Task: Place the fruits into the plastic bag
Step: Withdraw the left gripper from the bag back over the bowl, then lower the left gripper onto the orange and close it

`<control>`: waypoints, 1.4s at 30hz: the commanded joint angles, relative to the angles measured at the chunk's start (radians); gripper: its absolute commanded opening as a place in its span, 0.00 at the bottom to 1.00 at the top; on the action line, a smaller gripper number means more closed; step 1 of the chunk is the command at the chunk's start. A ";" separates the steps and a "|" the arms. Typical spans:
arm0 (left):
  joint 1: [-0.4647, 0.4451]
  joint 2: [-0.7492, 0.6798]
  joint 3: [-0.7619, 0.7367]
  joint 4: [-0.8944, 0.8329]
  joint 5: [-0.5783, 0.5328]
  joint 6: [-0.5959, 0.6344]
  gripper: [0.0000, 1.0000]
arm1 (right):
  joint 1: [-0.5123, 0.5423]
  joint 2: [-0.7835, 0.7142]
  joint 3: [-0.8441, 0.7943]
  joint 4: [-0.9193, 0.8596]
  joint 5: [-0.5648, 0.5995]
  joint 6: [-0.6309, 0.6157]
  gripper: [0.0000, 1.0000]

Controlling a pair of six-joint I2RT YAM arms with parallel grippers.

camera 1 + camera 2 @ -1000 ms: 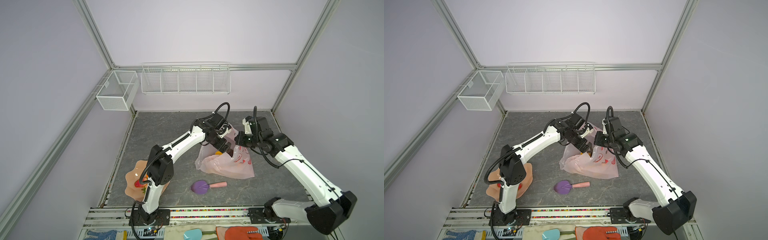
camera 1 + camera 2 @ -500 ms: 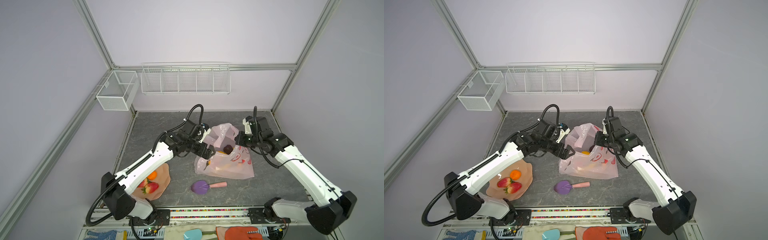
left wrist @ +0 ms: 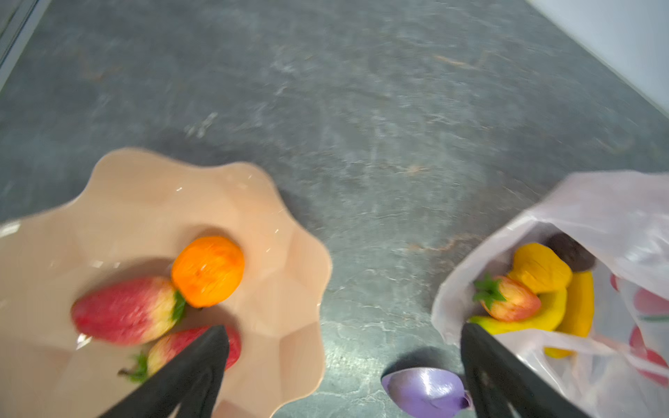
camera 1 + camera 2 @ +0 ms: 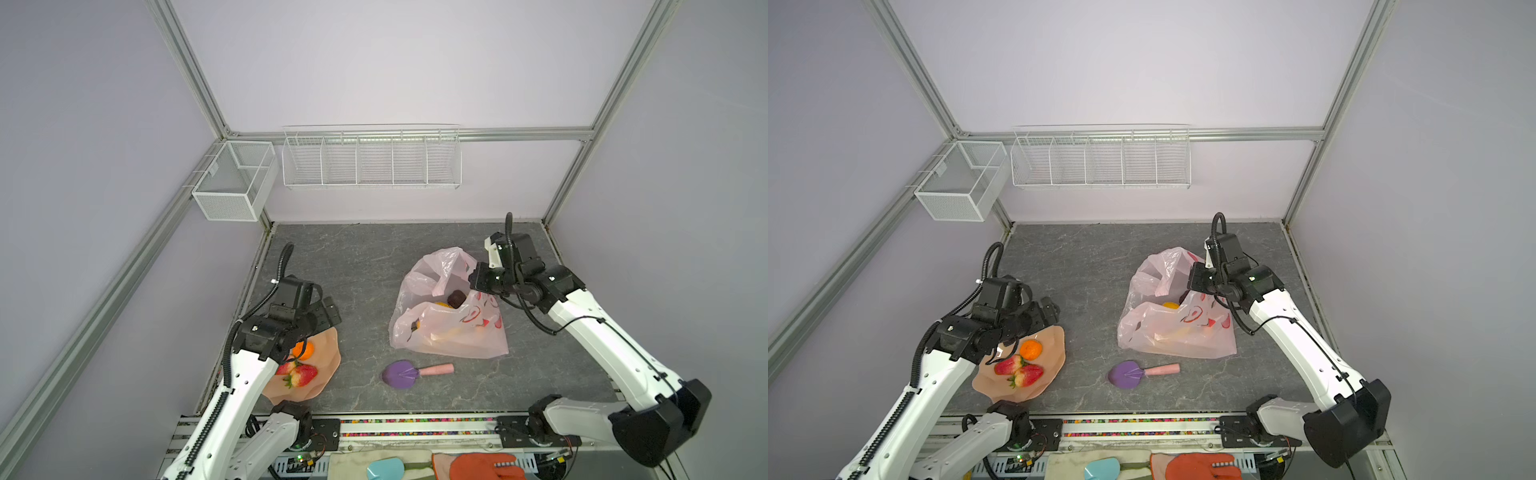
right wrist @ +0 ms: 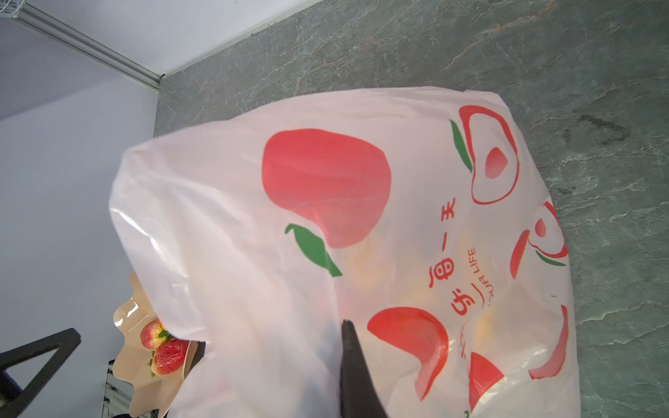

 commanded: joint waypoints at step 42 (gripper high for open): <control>0.321 0.403 -0.244 0.222 0.094 -0.045 0.57 | -0.008 -0.031 0.003 -0.008 0.013 -0.001 0.06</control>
